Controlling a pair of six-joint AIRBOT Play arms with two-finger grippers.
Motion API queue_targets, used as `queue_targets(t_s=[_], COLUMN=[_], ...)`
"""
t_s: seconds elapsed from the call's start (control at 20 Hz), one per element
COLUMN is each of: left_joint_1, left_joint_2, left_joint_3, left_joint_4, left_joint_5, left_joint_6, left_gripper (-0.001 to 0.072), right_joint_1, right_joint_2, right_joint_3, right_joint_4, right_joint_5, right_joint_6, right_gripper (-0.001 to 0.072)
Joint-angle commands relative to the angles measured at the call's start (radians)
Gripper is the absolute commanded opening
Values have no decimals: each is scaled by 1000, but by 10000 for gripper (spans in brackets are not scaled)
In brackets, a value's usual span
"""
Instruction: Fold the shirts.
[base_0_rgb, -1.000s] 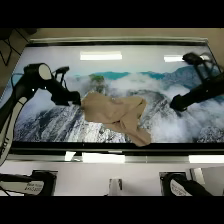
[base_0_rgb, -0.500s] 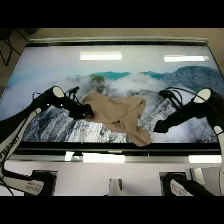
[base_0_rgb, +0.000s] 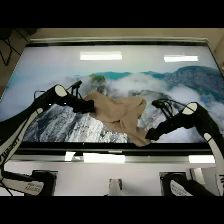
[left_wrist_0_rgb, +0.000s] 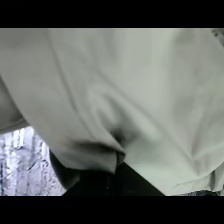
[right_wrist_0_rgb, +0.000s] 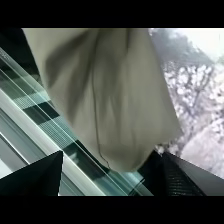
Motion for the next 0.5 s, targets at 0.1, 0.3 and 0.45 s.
queue_targets(t_s=[0.1, 0.3, 0.45], left_joint_1=[-2, -1, 29], left_joint_2=[83, 187, 327], left_joint_3=[7, 7, 62], left_joint_4=[-2, -1, -1], left_joint_5=[10, 14, 43], left_joint_6=[40, 90, 161], left_gripper=[32, 32, 31], right_joint_1=[233, 279, 273], right_joint_2=[-69, -117, -42], right_joint_3=[-22, -6, 176], right_joint_4=[0, 2, -150], right_joint_5=[-201, -248, -100], right_joint_6=[34, 175, 122], right_gripper=[699, 28, 24])
